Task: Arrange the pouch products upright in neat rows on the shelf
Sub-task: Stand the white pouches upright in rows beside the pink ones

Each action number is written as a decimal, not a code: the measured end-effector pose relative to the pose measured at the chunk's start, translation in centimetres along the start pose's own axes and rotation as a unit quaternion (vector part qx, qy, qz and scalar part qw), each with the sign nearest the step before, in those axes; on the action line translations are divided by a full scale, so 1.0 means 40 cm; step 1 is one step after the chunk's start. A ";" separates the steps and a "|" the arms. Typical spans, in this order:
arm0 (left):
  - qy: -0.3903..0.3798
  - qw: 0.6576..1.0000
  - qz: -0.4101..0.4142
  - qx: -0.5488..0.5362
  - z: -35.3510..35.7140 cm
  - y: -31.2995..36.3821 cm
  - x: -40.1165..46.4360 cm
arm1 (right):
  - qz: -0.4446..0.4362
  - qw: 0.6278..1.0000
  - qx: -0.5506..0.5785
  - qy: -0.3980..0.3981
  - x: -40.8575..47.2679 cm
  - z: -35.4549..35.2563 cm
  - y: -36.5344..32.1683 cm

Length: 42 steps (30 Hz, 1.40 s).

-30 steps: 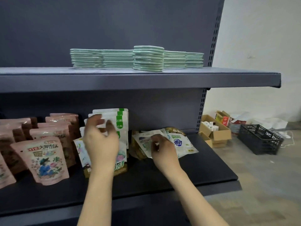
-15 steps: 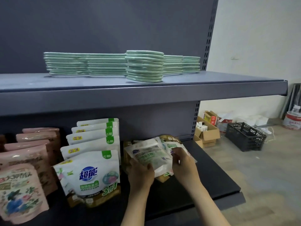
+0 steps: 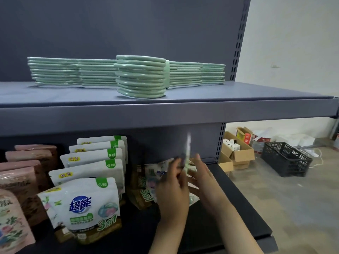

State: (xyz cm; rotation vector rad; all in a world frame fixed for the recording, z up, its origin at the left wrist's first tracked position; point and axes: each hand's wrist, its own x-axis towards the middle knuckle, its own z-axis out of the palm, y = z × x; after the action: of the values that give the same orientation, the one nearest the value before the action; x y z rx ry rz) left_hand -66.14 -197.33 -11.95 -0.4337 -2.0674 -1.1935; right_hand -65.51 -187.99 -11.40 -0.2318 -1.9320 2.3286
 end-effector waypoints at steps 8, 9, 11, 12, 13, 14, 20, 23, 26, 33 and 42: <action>-0.189 0.974 0.112 0.062 0.080 0.046 -0.053 | 0.031 0.978 0.207 -0.018 0.011 -0.086 -0.013; -0.206 0.973 0.091 0.040 0.085 0.043 -0.057 | 0.028 0.977 0.210 -0.015 0.012 -0.096 -0.008; -0.228 0.972 0.054 -0.026 0.094 0.027 -0.066 | 0.031 0.978 0.207 -0.015 0.014 -0.113 0.001; -0.229 0.971 0.040 -0.061 0.095 0.021 -0.067 | 0.034 0.978 0.205 -0.019 0.015 -0.120 0.004; -0.217 0.971 0.024 -0.095 0.090 0.018 -0.064 | 0.035 0.978 0.205 -0.025 0.015 -0.124 0.006; -0.196 0.974 0.011 -0.115 0.089 0.013 -0.060 | 0.036 0.977 0.207 -0.032 0.018 -0.129 0.010; -0.068 0.989 -0.128 0.027 0.051 -0.023 0.016 | 0.032 0.980 0.191 -0.054 0.041 -0.164 0.029; -0.204 0.929 -0.299 -0.073 0.024 -0.033 0.066 | 0.026 0.978 0.195 -0.074 0.064 -0.174 0.016; -0.231 0.880 -0.347 -0.226 0.016 -0.038 0.108 | 0.020 0.985 0.158 -0.062 0.108 -0.171 -0.015; -0.125 0.956 -0.260 -0.051 0.042 -0.097 0.191 | 0.049 0.976 -0.109 -0.180 0.193 -0.152 -0.071; -0.155 0.951 -0.243 0.108 0.077 -0.188 0.227 | -0.044 0.949 -0.305 -0.063 0.374 -0.075 0.017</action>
State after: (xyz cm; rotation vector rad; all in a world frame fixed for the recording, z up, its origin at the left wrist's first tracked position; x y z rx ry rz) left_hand -78.15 -199.10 -11.14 0.0037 -2.6481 -1.2055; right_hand -79.65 -182.53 -13.34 -0.0373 -2.6160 1.6618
